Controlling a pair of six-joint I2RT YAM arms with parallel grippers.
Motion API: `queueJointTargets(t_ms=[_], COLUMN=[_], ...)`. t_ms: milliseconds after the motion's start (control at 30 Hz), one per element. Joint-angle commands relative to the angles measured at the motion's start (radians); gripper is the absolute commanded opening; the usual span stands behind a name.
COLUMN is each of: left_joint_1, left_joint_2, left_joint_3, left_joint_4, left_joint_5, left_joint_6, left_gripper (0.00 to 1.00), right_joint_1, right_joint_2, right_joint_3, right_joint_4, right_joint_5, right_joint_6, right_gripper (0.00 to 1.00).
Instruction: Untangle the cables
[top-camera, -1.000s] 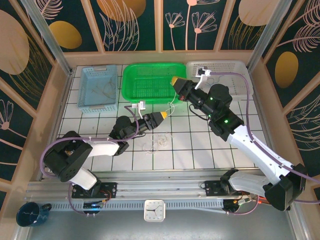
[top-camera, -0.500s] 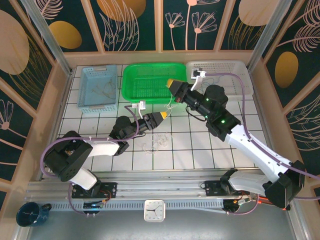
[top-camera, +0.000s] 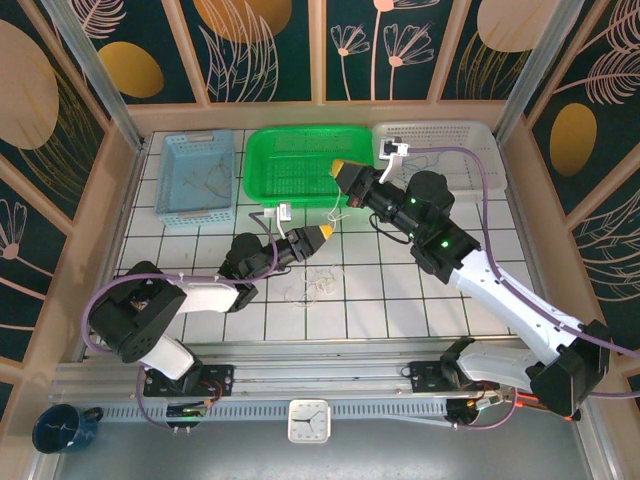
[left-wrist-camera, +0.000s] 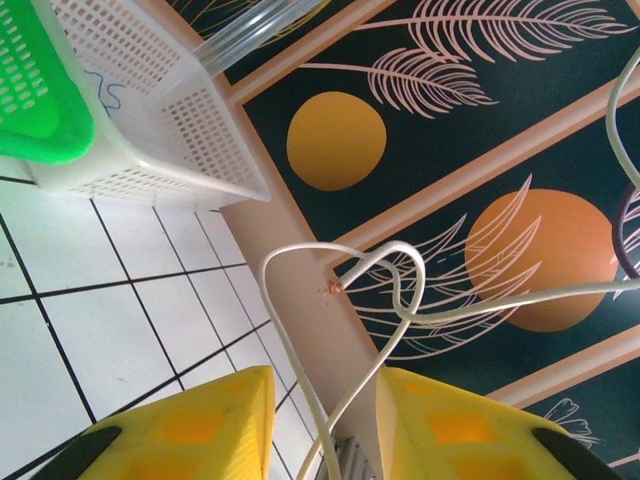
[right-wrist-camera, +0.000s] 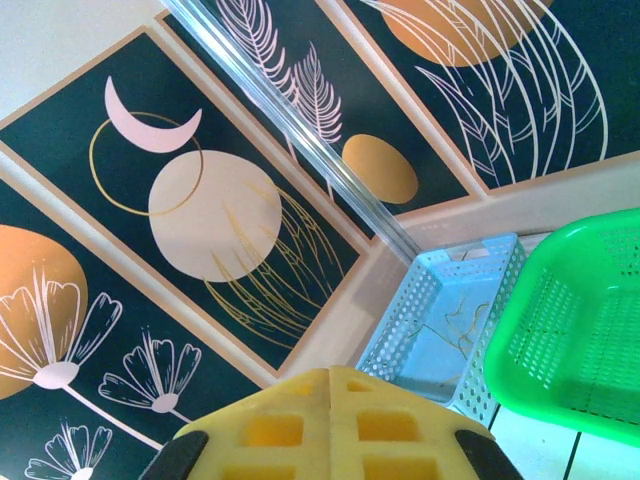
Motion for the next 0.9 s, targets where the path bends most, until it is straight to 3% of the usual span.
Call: queueJointTargets(t_ms=[0,167,333,667,867], left_joint_1=[-0.004,-0.003,-0.004,-0.004,-0.003], left_joint_2=[0.011,0.004,-0.008,-0.013,-0.018], left_joint_3=[-0.013,-0.01,-0.006,-0.031,-0.035], left_joint_4=[0.067,0.038,-0.017,-0.034,-0.036], left_joint_5=[-0.004,-0.003,0.006,0.032,0.044], left_joint_6=[0.009,0.032,0.079,0.124,0.148], left_gripper=[0.23,0.0,0.0,0.0,0.0], right_joint_1=[0.008,0.002,-0.064,-0.316,-0.348], right_joint_2=[-0.001,-0.008,-0.019,-0.032,-0.015], right_joint_3=[0.038,0.055,0.078,0.09,0.077], right_joint_4=[0.04,0.01,-0.015,-0.013,0.001], right_joint_5=[0.015,0.053,0.087,0.148,0.109], right_joint_6=[-0.014,-0.046,-0.064,-0.018,0.015], right_gripper=[0.0,0.0,0.0,0.0,0.0])
